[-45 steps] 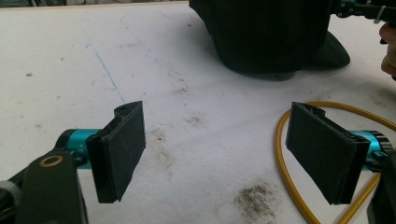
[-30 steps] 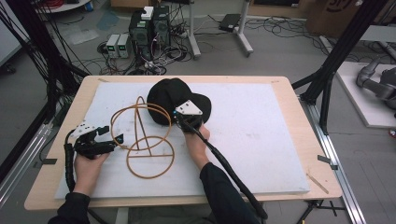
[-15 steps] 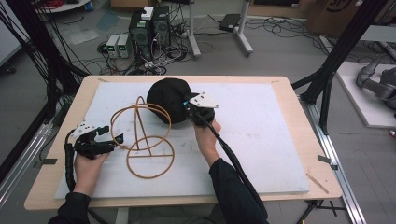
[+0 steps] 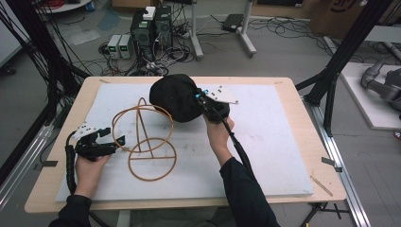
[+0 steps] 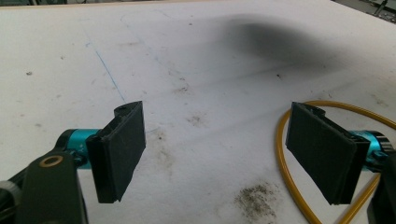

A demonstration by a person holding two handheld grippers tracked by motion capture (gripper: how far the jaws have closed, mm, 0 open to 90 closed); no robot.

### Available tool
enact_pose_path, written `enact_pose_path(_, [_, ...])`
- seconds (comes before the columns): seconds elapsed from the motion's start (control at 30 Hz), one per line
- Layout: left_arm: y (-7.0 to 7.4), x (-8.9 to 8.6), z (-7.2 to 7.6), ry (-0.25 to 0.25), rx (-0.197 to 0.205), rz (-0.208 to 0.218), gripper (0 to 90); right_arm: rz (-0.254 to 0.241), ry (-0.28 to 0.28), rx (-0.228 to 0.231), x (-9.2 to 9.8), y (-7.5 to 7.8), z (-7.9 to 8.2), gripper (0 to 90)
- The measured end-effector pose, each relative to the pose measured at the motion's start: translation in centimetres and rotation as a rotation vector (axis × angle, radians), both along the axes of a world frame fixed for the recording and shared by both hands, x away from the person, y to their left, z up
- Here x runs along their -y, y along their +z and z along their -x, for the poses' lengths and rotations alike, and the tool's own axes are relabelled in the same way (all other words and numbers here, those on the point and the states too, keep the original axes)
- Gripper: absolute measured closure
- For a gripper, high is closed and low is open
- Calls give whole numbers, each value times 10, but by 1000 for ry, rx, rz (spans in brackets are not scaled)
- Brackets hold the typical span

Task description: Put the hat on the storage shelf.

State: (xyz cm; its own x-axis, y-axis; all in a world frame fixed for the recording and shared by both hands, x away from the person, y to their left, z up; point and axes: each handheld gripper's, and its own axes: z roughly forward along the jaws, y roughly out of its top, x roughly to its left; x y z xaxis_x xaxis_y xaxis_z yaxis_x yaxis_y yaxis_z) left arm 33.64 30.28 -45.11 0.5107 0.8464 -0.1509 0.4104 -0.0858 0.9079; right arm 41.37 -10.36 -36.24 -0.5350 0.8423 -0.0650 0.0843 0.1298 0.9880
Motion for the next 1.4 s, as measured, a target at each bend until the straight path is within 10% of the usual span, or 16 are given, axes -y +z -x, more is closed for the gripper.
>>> enact_pose_path(0.57, [0,0,-1,1,-3,-9,202,-167,28,49,34,55,14,888])
enact_pose_path(1.4, [0,1,-1,4,-10,-15,201,-381,330,62,15,94,64,887])
